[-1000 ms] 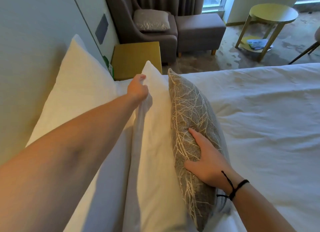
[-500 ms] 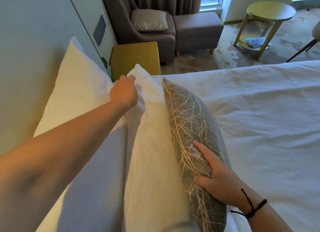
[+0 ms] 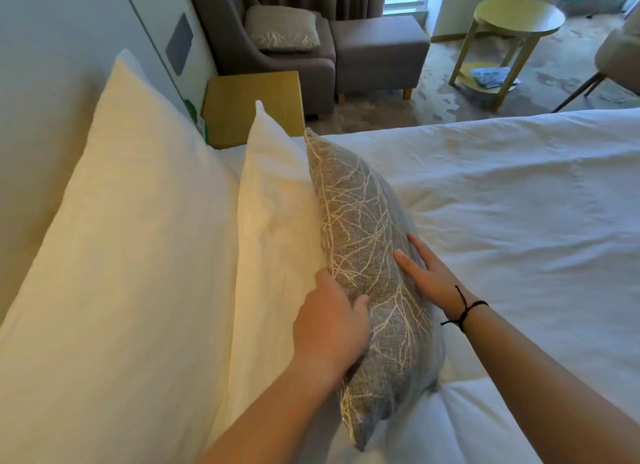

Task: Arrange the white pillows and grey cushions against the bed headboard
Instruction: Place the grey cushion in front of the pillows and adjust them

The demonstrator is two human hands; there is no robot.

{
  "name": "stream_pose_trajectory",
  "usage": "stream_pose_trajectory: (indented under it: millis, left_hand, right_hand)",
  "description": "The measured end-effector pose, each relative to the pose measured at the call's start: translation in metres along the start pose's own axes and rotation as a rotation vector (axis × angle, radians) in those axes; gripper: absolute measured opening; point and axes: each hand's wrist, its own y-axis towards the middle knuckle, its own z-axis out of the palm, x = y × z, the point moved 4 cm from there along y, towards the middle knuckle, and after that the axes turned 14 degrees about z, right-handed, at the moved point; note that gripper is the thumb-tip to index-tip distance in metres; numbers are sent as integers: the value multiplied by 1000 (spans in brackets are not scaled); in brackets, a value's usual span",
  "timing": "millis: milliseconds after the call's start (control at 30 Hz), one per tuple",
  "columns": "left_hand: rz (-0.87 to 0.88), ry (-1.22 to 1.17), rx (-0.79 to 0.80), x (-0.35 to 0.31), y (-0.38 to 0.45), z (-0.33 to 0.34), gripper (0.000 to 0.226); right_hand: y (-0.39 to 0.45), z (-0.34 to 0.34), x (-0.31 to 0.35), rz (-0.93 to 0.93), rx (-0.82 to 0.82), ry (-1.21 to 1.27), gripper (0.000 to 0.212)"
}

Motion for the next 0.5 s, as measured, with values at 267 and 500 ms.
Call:
stream_pose_trajectory:
  millis: [267, 500]
  left_hand:
    - [125, -139, -95, 23, -19, -26, 44]
    - [186, -42, -113, 32, -23, -32, 54]
  right_hand:
    - [19, 22, -6, -56, -5, 87, 82]
    - [28, 53, -24, 5, -44, 95, 69]
